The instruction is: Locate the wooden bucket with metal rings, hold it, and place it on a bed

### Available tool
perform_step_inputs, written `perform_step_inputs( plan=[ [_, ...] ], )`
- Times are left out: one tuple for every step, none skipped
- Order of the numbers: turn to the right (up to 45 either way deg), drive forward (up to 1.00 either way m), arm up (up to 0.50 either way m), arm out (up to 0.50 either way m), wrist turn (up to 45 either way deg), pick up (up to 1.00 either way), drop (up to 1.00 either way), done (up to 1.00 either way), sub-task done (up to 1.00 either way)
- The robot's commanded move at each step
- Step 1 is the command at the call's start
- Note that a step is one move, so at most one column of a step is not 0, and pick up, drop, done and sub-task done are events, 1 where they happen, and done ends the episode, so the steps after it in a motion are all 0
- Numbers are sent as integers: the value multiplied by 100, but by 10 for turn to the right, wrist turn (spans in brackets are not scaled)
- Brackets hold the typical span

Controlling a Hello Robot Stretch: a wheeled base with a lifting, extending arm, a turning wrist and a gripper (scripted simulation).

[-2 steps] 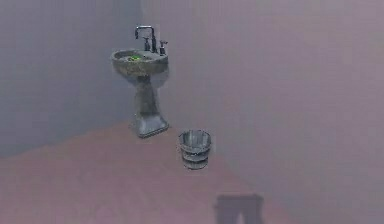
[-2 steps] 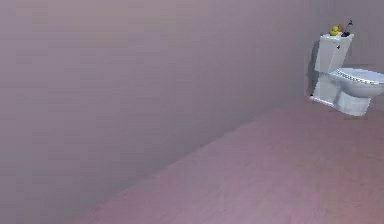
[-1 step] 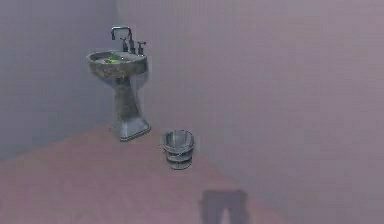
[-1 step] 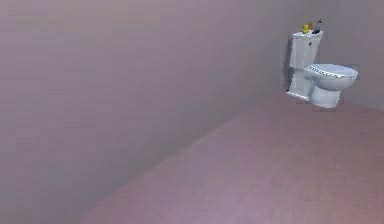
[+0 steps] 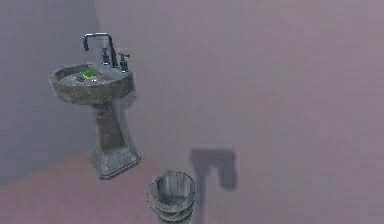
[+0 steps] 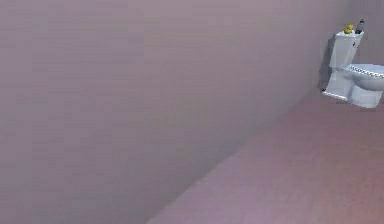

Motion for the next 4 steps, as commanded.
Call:
perform_step_inputs(
  plan=[
    [-450, 0, 0, 0, 0, 0, 0, 0, 0],
    [-450, 0, 0, 0, 0, 0, 0, 0, 0],
    [450, 0, 0, 0, 0, 0, 0, 0, 0],
    [330, 0, 0, 0, 0, 0, 0, 0, 0]
  ],
)
